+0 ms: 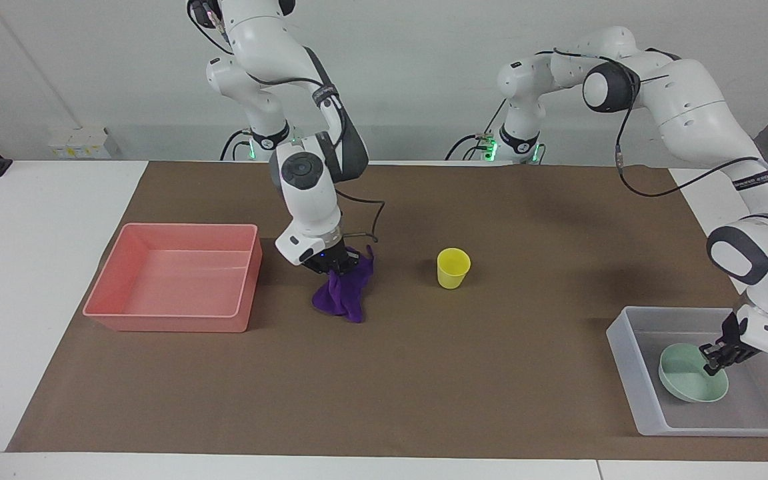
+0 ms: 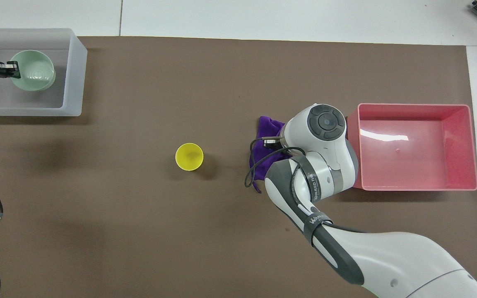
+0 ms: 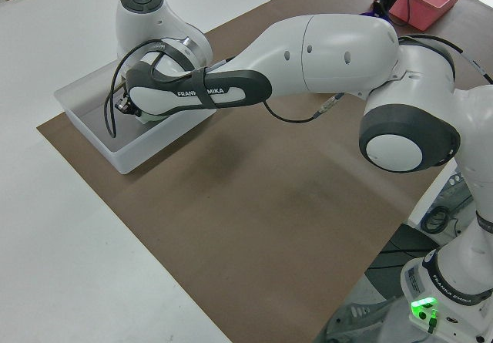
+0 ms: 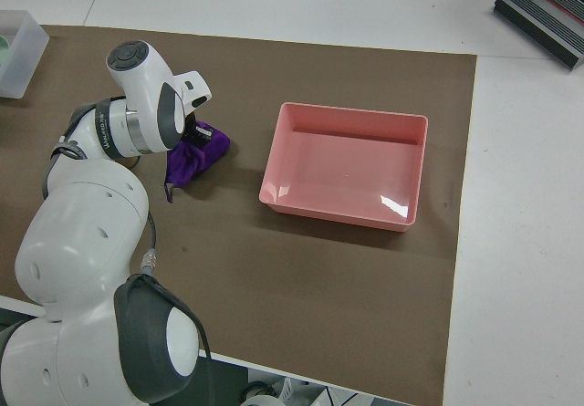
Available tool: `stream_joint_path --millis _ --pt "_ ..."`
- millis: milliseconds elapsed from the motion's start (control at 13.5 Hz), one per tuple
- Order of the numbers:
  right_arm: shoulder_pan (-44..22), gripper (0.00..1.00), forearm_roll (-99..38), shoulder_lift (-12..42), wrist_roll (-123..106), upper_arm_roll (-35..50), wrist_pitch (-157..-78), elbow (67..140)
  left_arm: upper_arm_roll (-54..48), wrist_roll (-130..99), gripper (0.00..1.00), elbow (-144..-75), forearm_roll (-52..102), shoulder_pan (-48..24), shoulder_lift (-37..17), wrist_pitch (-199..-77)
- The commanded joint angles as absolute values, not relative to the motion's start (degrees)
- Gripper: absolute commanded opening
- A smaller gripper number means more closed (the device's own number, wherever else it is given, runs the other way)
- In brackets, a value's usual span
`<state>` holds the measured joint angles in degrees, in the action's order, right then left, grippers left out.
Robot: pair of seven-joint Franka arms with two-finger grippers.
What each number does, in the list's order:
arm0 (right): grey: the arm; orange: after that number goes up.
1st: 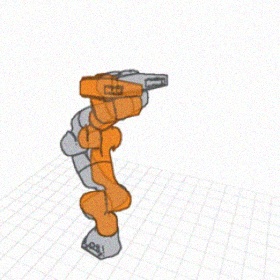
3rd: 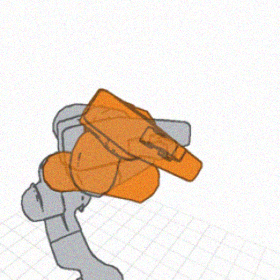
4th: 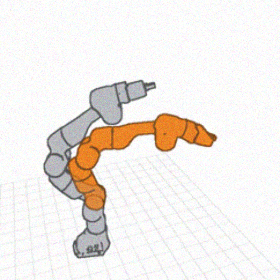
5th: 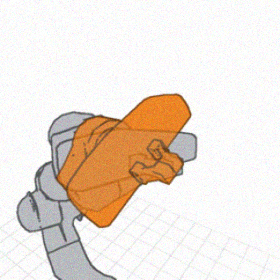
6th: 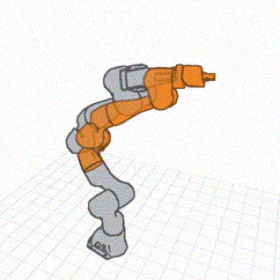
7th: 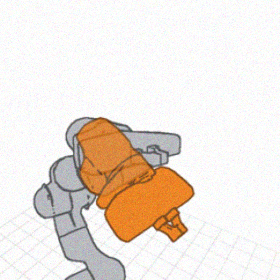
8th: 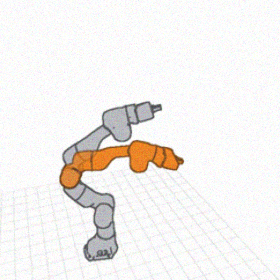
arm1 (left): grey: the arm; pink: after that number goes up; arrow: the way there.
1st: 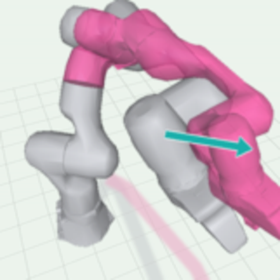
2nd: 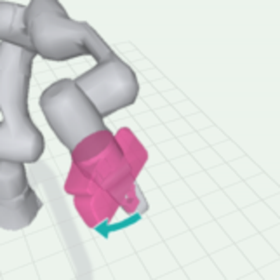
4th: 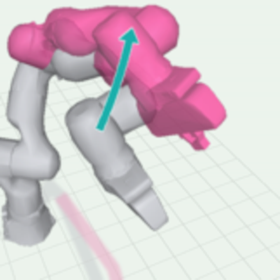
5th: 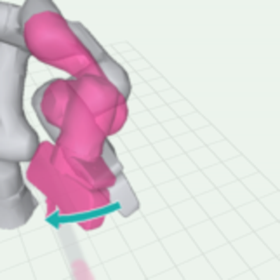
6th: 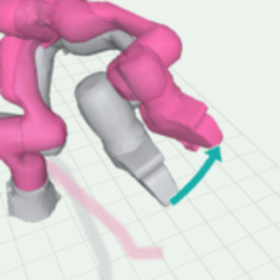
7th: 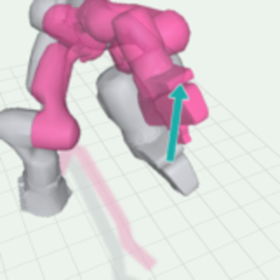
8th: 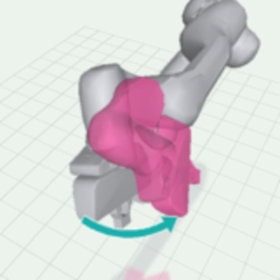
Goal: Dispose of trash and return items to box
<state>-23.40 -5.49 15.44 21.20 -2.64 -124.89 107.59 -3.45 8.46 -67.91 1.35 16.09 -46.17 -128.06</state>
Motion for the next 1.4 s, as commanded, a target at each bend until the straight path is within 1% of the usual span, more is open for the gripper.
stream_joint_path --millis 0,74,222,295,369,665,812,960,1108,1256,1330 --pt "-21.71 0.0 -6.24 10.21 21.88 -2.55 -120.86 107.76 -3.78 9.05 0.56 -68.47 0.53 16.44 -44.92 -127.54" --pt "-20.93 0.0 -6.24 8.72 21.97 -2.72 -119.46 107.14 -3.87 9.05 0.63 -68.64 0.44 15.91 -42.91 -126.49" --pt "-19.08 0.0 -6.15 7.47 21.88 -2.72 -114.55 103.64 -3.95 8.96 0.94 -69.51 0.35 15.29 -39.22 -125.16" --pt "-18.81 0.0 -5.54 7.3 22.06 -2.81 -112.17 101.45 -3.96 8.96 1.0 -72.22 0.35 14.42 -36.07 -124.46" --pt "-18.2 0.0 -5.19 6.34 22.06 -2.99 -111.37 100.73 -3.87 8.96 1.0 -75.2 0.35 13.2 -32.64 -124.37" --pt "-11.88 0.0 -0.45 2.38 19.71 -2.9 -108.99 100.55 -3.87 7.13 1.0 -91.28 0.35 7.66 -18.49 -125.07" --pt "-7.32 0.0 0.53 1.93 15.14 -2.9 -108.2 100.55 -3.87 2.75 1.0 -97.27 0.35 3.97 -13.56 -124.81" --pt "-2.05 0.0 0.53 1.93 9.17 -2.9 -108.37 101.16 -3.87 -1.21 1.0 -102.98 0.35 -0.42 -10.21 -125.06" --pt "2.44 0.0 0.44 1.23 6.95 -2.81 -109.77 103.43 -3.95 -3.42 1.0 -105.81 0.35 -4.64 -9.23 -125.51" --pt "5.87 0.0 0.44 1.32 5.02 -2.9 -112.84 105.98 -3.96 -5.87 1.0 -109.31 0.35 -8.94 -8.09 -128.3" --pt "7.37 0.0 0.44 1.67 4.57 -2.9 -115.64 107.74 -3.96 -7.28 1.0 -112.21 0.35 -11.49 -6.95 -130.67"
